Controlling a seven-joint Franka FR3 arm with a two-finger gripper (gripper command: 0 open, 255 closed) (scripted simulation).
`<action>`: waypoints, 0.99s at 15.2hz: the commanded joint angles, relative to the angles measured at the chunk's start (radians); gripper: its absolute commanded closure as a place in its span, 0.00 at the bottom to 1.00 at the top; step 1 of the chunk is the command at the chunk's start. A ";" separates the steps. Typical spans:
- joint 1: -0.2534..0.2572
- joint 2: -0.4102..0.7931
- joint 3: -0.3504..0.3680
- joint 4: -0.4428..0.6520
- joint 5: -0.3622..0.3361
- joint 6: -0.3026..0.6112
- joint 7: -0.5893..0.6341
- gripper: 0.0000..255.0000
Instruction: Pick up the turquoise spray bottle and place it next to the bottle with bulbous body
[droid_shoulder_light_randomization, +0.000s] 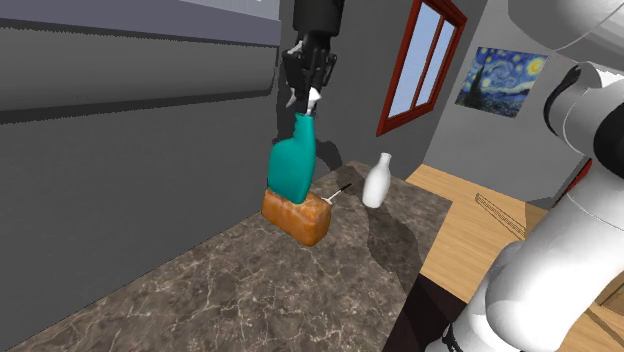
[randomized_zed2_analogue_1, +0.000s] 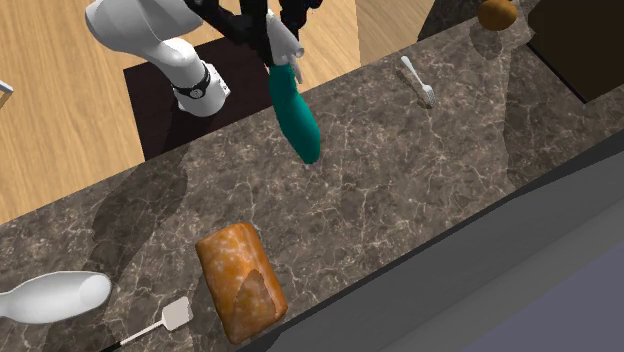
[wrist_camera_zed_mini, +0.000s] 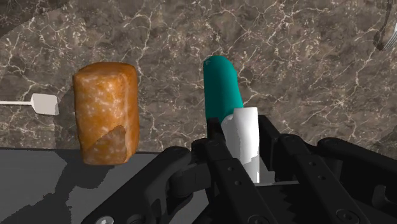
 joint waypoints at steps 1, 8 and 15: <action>-0.029 -0.041 -0.040 -0.045 0.012 0.006 -0.069 1.00; -0.102 -0.106 -0.162 -0.119 0.010 0.012 -0.266 1.00; -0.168 -0.109 -0.276 -0.127 -0.013 0.013 -0.452 1.00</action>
